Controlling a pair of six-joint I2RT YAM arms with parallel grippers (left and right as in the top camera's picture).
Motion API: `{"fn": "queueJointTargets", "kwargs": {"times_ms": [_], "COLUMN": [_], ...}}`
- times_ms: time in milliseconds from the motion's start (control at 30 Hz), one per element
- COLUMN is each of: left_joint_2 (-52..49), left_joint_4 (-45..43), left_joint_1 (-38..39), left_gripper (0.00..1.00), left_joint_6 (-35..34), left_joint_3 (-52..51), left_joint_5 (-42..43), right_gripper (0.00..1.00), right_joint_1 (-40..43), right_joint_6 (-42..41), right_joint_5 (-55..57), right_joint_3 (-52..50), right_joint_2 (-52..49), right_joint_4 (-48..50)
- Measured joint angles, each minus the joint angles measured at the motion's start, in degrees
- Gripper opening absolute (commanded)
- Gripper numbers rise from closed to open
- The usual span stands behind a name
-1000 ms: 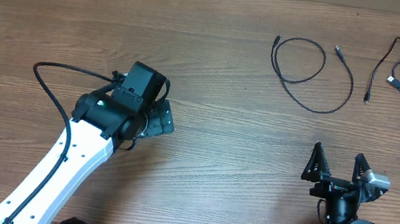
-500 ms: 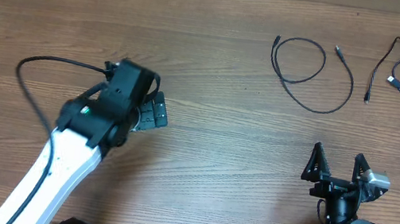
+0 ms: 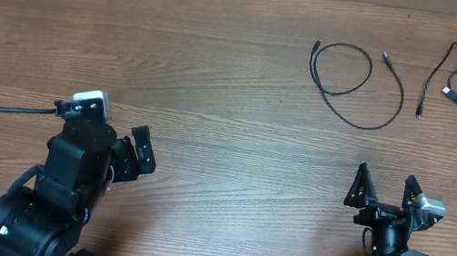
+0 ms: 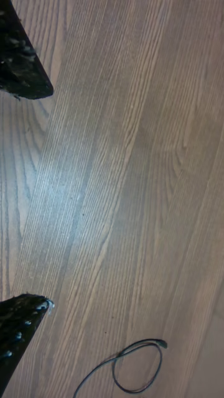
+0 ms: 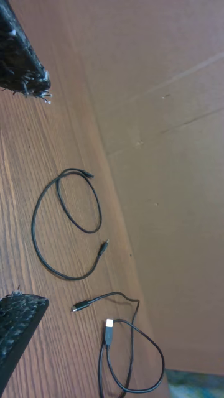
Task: Untangle cables
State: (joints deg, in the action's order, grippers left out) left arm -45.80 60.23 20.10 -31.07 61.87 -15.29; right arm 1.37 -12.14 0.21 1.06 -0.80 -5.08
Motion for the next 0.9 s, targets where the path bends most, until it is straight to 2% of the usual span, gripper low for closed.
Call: {"fn": "queueJointTargets", "kwargs": {"times_ms": [900], "left_joint_2": [0.1], "left_joint_4": [0.0], "left_joint_1": [-0.8], "left_gripper": [0.99], "left_joint_6": [0.0], "left_joint_3": [0.0], "left_joint_5": [0.0], "right_gripper": [1.0], "right_joint_1": [0.0], "right_joint_6": [0.0], "right_joint_5": [0.0], "right_joint_3": [0.0], "right_joint_2": [0.0], "right_joint_4": [0.0]}}
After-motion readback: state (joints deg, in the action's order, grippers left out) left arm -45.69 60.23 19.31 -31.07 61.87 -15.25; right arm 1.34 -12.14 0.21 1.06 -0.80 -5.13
